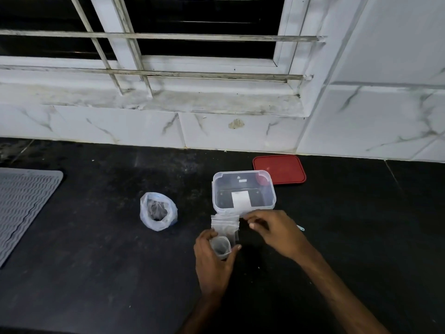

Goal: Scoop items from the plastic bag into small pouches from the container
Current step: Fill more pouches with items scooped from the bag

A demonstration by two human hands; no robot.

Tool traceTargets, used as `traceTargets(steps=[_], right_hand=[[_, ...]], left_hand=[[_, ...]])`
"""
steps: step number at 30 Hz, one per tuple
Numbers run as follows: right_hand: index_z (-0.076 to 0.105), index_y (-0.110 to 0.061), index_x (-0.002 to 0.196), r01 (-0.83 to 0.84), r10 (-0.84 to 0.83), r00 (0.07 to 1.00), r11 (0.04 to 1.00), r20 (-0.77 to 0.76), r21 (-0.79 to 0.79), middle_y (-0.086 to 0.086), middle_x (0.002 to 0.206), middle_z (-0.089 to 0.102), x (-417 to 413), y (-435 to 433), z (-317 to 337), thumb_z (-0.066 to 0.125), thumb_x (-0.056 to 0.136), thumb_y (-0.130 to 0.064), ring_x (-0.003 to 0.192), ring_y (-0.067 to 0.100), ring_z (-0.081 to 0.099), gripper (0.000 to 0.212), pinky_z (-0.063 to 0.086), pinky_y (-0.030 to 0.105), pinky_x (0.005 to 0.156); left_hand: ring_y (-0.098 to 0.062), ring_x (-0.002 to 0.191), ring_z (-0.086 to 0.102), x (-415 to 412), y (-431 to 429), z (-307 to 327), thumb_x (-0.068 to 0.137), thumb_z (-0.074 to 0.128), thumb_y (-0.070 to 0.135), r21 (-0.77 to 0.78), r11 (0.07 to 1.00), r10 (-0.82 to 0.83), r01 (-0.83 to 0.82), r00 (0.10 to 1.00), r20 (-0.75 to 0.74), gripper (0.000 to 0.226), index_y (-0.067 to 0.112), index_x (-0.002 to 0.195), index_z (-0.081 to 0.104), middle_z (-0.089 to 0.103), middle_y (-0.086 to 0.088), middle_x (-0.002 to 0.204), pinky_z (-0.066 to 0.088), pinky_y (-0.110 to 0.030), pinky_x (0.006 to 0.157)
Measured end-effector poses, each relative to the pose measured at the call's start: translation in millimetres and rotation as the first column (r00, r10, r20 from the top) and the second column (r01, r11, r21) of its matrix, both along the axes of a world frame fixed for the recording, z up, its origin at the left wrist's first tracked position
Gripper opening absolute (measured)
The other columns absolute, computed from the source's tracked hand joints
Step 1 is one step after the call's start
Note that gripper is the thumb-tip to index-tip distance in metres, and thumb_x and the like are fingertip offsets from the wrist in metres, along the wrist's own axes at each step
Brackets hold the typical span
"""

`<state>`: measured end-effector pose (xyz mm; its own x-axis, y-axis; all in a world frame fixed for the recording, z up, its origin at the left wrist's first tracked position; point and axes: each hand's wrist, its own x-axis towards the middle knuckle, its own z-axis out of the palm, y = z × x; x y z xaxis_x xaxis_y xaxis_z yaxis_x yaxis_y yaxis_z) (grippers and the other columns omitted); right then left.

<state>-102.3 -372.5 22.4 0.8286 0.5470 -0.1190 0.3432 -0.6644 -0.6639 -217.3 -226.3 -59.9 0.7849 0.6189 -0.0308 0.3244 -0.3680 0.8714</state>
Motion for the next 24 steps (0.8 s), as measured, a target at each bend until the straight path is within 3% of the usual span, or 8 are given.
traceTargets(steps=[5,10,15,18,21,24], right_hand=[[0.071,-0.027,0.109,0.291,-0.290,0.957,0.954,-0.018,0.077,-0.016,0.102,0.071,12.3,-31.3,-20.6,0.067,0.091,-0.018,0.090,-0.004,0.063,0.020,0.049,0.014,0.081],[0.067,-0.026,0.112,0.400,-0.401,0.916,0.916,-0.034,-0.039,-0.009,0.105,0.070,21.8,-55.3,-46.0,0.066,0.091,-0.020,0.090,0.005,0.064,0.021,0.051,0.024,0.080],[0.064,-0.023,0.115,0.425,-0.420,0.905,0.893,0.066,-0.149,-0.003,0.113,0.066,26.4,-63.9,-63.6,0.067,0.090,-0.025,0.102,0.017,0.061,0.025,0.052,0.037,0.085],[0.058,-0.023,0.124,0.416,-0.402,0.909,0.851,0.111,-0.320,0.000,0.125,0.058,29.1,-65.7,-68.2,0.063,0.092,-0.033,0.115,0.021,0.053,0.034,0.049,0.043,0.092],[0.052,-0.023,0.131,0.382,-0.381,0.919,0.801,0.099,-0.461,0.002,0.132,0.052,31.5,-63.6,-71.5,0.059,0.093,-0.038,0.123,0.023,0.047,0.041,0.044,0.044,0.096],[0.053,-0.022,0.129,0.363,-0.354,0.928,0.778,0.119,-0.513,0.002,0.129,0.051,31.6,-61.8,-79.7,0.059,0.094,-0.037,0.123,0.022,0.047,0.039,0.042,0.045,0.098]], left_hand=[[-0.011,0.116,0.052,6.5,-0.9,-12.1,0.058,0.089,0.047,-0.011,1.000,0.014,-0.015,0.997,-0.076,0.085,0.033,0.126,0.042,0.047,0.013,0.127,0.051,-0.039,0.098],[-0.009,0.117,0.049,7.2,-6.0,-11.0,0.055,0.091,0.045,0.033,0.999,0.027,-0.025,0.997,-0.067,0.089,0.035,0.127,0.040,0.042,0.018,0.123,0.050,-0.037,0.099],[-0.011,0.131,0.042,-0.6,-4.6,-11.4,0.056,0.090,0.049,0.034,0.999,-0.020,0.022,0.998,-0.063,0.104,0.034,0.139,0.030,0.040,0.010,0.143,0.045,-0.040,0.108],[-0.010,0.137,0.037,-6.0,-2.3,-9.2,0.056,0.087,0.057,0.005,0.999,-0.037,0.037,0.998,-0.041,0.112,0.034,0.146,0.024,0.034,0.009,0.151,0.040,-0.037,0.112],[-0.008,0.138,0.035,-9.5,1.3,-3.5,0.065,0.073,0.070,0.049,0.998,-0.037,0.037,0.999,0.004,0.105,0.028,0.148,0.025,0.032,0.007,0.153,0.037,-0.030,0.111],[-0.004,0.138,0.031,-12.0,7.2,1.3,0.078,0.058,0.064,0.118,0.993,-0.025,0.019,0.998,0.056,0.085,0.030,0.148,0.024,0.032,0.006,0.154,0.032,-0.025,0.109]])
